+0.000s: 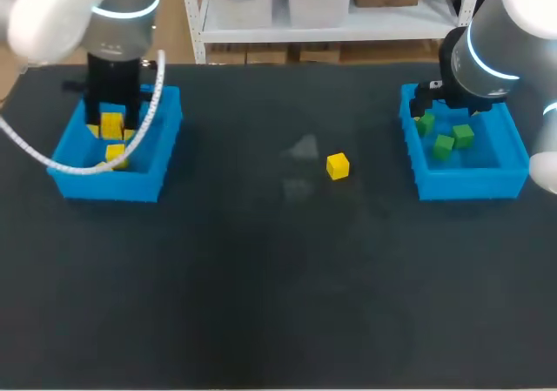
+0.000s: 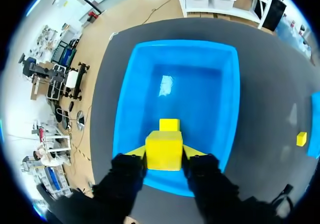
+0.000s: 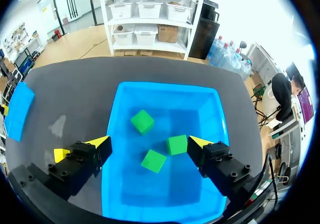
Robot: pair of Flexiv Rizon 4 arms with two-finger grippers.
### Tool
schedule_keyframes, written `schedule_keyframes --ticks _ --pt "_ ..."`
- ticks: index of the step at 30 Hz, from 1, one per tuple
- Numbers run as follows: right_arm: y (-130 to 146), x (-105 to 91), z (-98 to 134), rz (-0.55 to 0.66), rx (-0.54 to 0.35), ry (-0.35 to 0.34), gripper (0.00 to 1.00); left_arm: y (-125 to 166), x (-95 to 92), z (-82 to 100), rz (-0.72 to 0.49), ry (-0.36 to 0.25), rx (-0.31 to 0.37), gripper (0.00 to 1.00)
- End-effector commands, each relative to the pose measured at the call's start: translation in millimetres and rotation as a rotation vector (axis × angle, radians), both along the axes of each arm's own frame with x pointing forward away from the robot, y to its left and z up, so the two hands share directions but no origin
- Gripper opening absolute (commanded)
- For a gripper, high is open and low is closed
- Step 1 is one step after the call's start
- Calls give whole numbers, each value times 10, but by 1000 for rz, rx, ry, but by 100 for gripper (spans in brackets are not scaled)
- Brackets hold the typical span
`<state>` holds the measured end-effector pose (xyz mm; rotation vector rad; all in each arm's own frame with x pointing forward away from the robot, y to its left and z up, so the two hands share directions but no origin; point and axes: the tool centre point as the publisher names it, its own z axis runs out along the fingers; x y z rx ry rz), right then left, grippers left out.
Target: Put the green cubes in the right bin and the yellow cubes in the left bin.
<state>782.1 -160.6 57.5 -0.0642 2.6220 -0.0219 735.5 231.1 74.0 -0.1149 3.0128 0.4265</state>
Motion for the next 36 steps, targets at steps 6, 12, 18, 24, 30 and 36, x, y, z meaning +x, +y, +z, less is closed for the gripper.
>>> schedule_keyframes --ticks 6,12,18,24,30,36 --pt "1 -15 -6 -3 -2 -6 100 -476 88 231 -182 -143 -112 100" --pt "1 -15 -6 -3 -2 -6 100 -1430 133 606 -534 -216 -208 100" --pt "1 -15 -6 -3 -2 -6 100 -2362 6 660 -856 -151 -247 100" --pt "1 -15 -6 -3 -2 -6 100 -2956 -84 434 -1083 -46 -208 100" --pt "1 -15 -6 -3 -2 -6 100 -3255 -47 97 -1180 67 -162 100" --pt "1 -15 -6 -3 -2 -6 100 -3492 -71 -99 -1247 139 -145 100"
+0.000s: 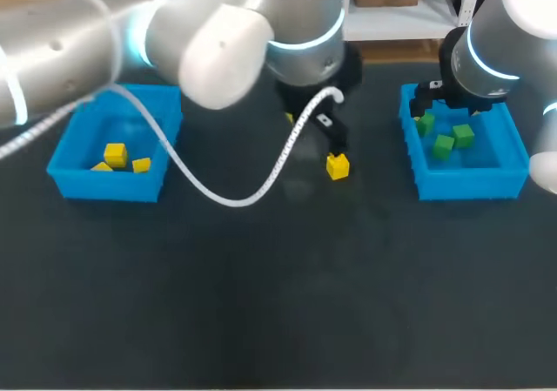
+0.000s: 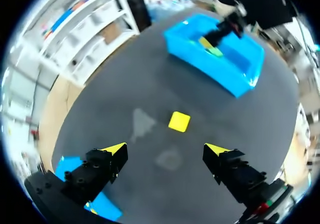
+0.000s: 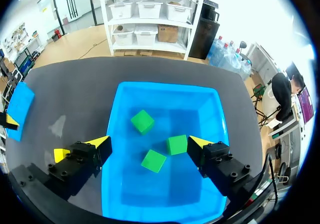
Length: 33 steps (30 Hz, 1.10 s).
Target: Put the green cubes in the right bin and the yellow cubes in the left bin.
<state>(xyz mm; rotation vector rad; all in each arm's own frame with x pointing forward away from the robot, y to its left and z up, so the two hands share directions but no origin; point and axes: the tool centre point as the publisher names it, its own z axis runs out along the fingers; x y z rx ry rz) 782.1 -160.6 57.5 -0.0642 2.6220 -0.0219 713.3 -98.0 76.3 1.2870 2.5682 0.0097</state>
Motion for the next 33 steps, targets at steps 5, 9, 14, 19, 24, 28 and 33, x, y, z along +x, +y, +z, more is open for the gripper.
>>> schedule_keyframes --ticks 5,9,14,19,24,28,33 --pt "1 -15 -6 -3 -2 -6 100 -314 111 -301 -269 149 175 100" --pt "1 -15 -6 -3 -2 -6 100 -369 112 -422 -273 163 198 100" --pt "1 -15 -6 -3 -2 -6 100 -401 164 -505 -260 168 215 100" --pt "1 -15 -6 -3 -2 -6 100 -391 229 -572 -235 177 229 100" --pt "1 -15 -6 -3 -2 -6 100 -364 246 -633 -227 184 238 100" --pt "1 -15 -6 -3 -2 -6 100 -328 243 -693 -220 193 248 100" --pt "1 -15 -6 -3 -2 -6 100 -288 253 -753 -209 200 256 100"
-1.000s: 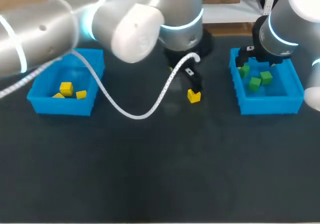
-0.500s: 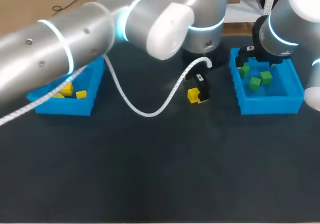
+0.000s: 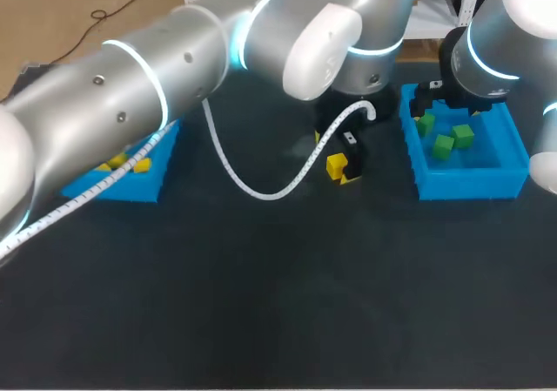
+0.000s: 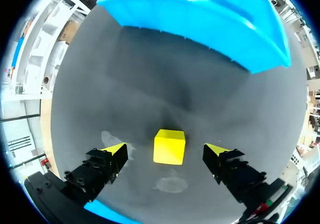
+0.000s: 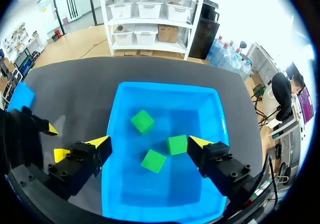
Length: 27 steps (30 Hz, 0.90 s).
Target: Put the green cubes in the right bin and the yellow cubes in the left bin.
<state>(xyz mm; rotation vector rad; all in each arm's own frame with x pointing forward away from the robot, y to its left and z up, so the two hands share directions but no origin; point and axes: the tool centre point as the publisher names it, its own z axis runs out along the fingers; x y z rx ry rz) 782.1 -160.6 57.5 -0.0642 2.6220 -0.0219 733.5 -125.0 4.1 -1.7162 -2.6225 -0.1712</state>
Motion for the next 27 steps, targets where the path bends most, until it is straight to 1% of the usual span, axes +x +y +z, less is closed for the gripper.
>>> schedule_keyframes --ticks 1,2,3,4,9,14,17,21,24,26,27 --pt "1 -15 -6 -3 -2 -6 100 -14 50 -38 16 14 9 73" --pt "1 -15 -6 -3 -2 -6 100 -6 54 -44 29 7 -1 18" --pt "1 -15 -6 -3 -2 -6 100 6 60 -49 40 11 -10 0" --pt "1 -15 -6 -3 -2 -6 100 18 58 -53 42 23 -13 0" --pt "1 -15 -6 -3 -2 -6 100 101 74 -19 91 12 -45 0" --pt "1 -15 -6 -3 -2 -6 100 200 94 18 123 4 -60 0" --pt "1 -15 -6 -3 -2 -6 100 265 105 90 146 -13 -80 0" --pt "1 -15 -6 -3 -2 -6 100 442 180 371 198 -73 -139 0" --pt "1 -15 -6 -3 -2 -6 100 658 269 646 257 -141 -184 0" --pt "1 -15 -6 -3 -2 -6 100 832 314 843 302 -194 -212 0" --pt "1 -15 -6 -3 -2 -6 100 960 353 959 334 -231 -224 0"
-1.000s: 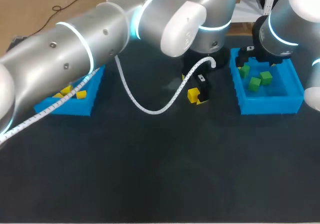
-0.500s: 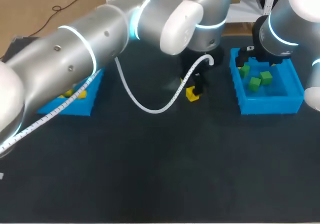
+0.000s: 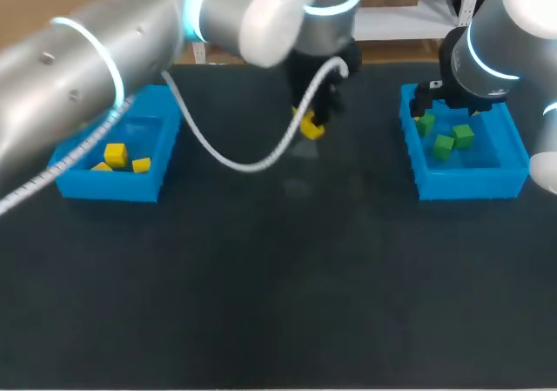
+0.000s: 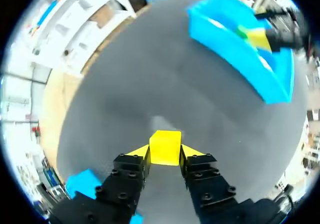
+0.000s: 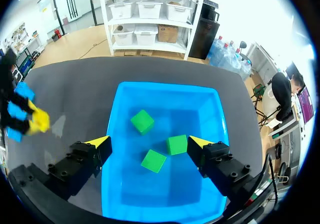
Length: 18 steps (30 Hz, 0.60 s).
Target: Put the green cubes in the right bin and the yellow cubes in the left bin.
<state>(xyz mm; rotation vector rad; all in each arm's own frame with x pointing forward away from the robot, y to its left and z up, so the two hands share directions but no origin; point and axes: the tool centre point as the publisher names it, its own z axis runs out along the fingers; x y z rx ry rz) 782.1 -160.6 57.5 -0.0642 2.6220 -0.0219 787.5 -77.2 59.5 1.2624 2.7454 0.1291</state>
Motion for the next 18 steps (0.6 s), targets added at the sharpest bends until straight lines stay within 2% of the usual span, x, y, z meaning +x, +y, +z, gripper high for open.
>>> schedule_keyframes --ticks 1,4,7,12,18 --pt "1 -15 -6 -3 -2 -6 100 609 -147 497 84 -178 -112 0" --pt "1 -15 -6 -3 -2 -6 100 1080 -35 765 234 -267 -119 0" --pt "1 -15 -6 -3 -2 -6 100 1568 16 913 370 -306 -117 0" --pt "1 -15 -6 -3 -2 -6 100 2254 -9 904 541 -298 -116 0" --pt "1 -15 -6 -3 -2 -6 100 2763 -185 760 665 -274 -116 0"
